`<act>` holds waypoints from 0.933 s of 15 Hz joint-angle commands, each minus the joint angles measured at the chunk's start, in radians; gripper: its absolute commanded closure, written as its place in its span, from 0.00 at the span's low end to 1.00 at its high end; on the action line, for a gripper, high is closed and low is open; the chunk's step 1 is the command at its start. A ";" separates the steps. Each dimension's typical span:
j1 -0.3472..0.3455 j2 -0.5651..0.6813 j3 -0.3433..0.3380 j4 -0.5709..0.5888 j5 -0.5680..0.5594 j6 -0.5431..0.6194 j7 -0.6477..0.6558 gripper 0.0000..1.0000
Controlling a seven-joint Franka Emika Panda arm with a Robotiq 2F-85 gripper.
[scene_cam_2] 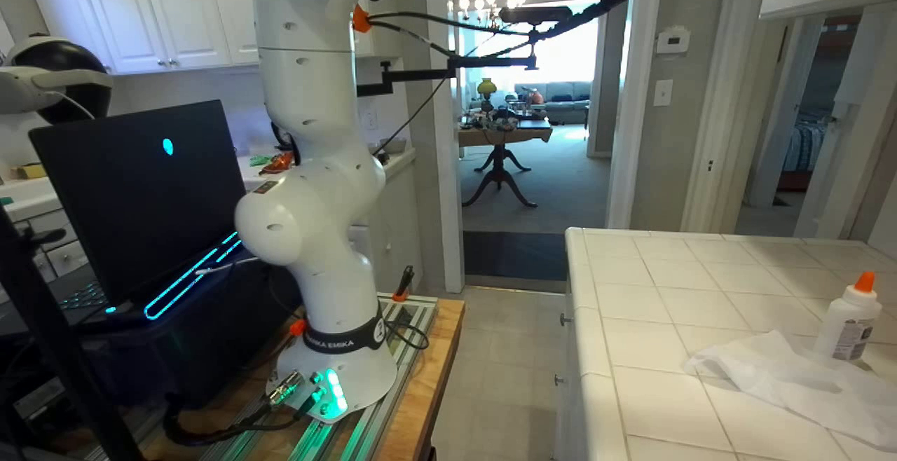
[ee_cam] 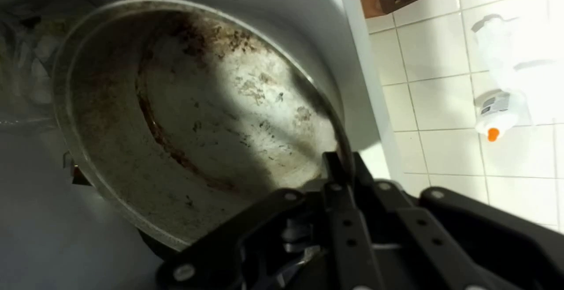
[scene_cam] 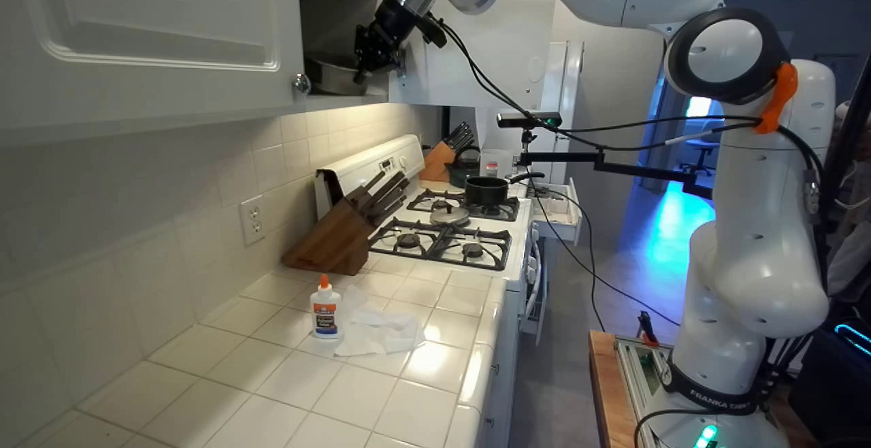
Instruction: Take a pot out of the cabinet
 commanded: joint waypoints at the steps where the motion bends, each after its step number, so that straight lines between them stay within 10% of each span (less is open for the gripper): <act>1: 0.001 0.016 -0.002 0.046 -0.026 -0.042 0.003 0.98; 14: 0.010 -0.144 0.004 -0.151 -0.062 -0.003 0.060 0.98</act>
